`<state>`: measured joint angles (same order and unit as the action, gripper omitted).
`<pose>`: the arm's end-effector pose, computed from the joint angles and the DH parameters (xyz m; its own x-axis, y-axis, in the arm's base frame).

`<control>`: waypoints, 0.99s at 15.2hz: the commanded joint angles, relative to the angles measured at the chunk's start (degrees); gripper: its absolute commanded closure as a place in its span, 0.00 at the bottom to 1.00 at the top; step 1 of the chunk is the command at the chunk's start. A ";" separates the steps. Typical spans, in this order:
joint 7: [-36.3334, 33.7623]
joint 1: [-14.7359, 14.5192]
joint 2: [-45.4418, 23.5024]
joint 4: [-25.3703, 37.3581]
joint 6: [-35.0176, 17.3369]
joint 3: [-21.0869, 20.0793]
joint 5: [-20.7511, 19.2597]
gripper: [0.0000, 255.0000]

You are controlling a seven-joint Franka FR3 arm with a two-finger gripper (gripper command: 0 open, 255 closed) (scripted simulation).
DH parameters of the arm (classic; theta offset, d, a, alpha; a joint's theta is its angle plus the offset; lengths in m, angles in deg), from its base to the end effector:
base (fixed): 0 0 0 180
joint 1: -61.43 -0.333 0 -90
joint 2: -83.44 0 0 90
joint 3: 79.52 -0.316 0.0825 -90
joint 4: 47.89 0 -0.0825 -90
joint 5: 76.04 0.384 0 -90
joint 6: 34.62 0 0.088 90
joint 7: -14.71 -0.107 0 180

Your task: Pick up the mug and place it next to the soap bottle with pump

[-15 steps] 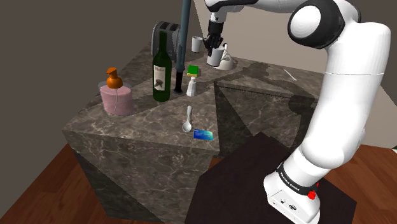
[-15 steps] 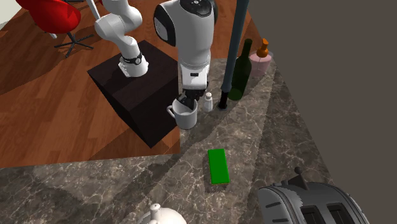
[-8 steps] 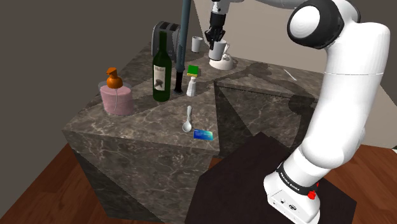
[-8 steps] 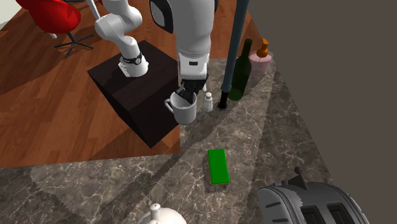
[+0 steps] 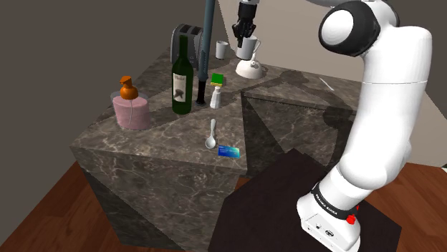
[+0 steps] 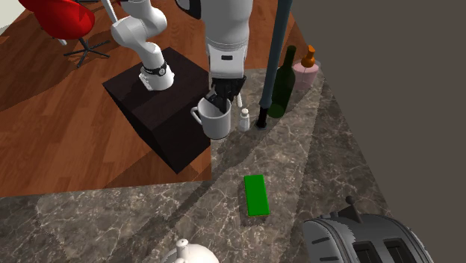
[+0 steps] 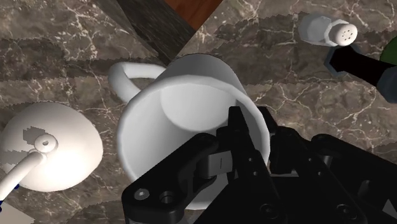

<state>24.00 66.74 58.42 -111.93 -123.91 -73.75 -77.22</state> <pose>0.6689 -0.1166 0.5678 0.9997 -0.0222 -0.0043 -0.0219 -0.9978 0.0632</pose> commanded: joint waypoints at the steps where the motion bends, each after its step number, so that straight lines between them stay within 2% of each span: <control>1: 0.09 0.08 -0.77 2.96 2.20 0.00 0.07 1.00; 9: 0.59 0.77 -6.24 18.08 11.84 0.00 0.54 1.00; 12: -2.92 -2.52 -1.02 9.72 8.88 -0.64 -0.22 1.00; 15: -6.54 -5.49 2.47 4.38 7.23 -1.53 -0.85 1.00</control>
<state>18.81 62.31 59.79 -105.96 -116.20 -74.96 -77.85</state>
